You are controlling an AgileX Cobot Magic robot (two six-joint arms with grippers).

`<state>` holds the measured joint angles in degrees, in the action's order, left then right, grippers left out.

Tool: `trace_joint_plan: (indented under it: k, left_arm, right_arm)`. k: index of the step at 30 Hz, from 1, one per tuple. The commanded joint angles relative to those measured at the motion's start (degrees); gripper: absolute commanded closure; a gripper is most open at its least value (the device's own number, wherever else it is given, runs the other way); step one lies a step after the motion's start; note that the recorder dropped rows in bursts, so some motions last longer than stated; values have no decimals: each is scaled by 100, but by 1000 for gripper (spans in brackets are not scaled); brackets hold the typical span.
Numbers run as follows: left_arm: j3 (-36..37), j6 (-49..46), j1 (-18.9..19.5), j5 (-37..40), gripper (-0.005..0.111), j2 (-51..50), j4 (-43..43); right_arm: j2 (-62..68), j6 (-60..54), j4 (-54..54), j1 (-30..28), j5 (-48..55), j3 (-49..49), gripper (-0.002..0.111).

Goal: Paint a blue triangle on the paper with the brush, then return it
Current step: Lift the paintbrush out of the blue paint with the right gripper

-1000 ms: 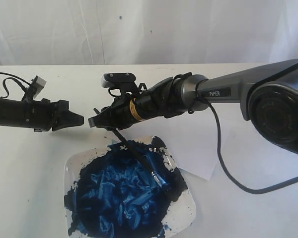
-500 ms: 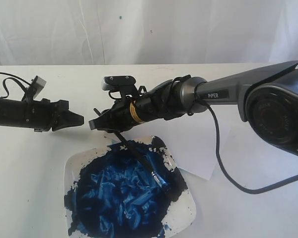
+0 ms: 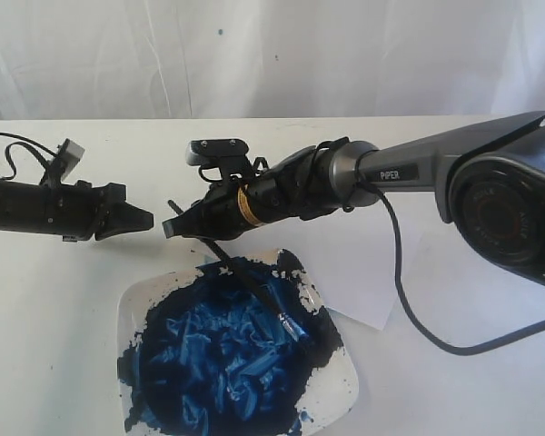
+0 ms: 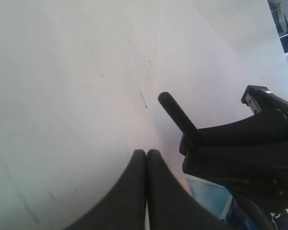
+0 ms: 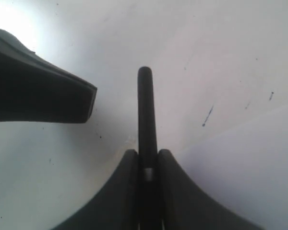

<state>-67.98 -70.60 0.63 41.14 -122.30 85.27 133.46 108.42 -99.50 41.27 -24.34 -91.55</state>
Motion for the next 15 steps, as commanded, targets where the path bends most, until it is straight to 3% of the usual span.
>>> trace_joint_plan:
  k: [1, 7, 11, 15]
  left_arm:
    - [-14, -24, -5, 110, 107, -12, 82]
    - [-14, -419, -5, 842, 107, -12, 509]
    - [-14, -282, -25, 929, 107, -39, 644]
    - [-14, -260, -277, 855, 107, -146, 644]
  right_arm:
    - [-151, -23, -45, -13, 122, -39, 106]
    - [-824, -23, -45, -13, 108, -39, 107]
    - [-1216, 338, -45, -13, 93, -39, 108]
    - [-1365, 585, -45, -13, 1, -39, 108]
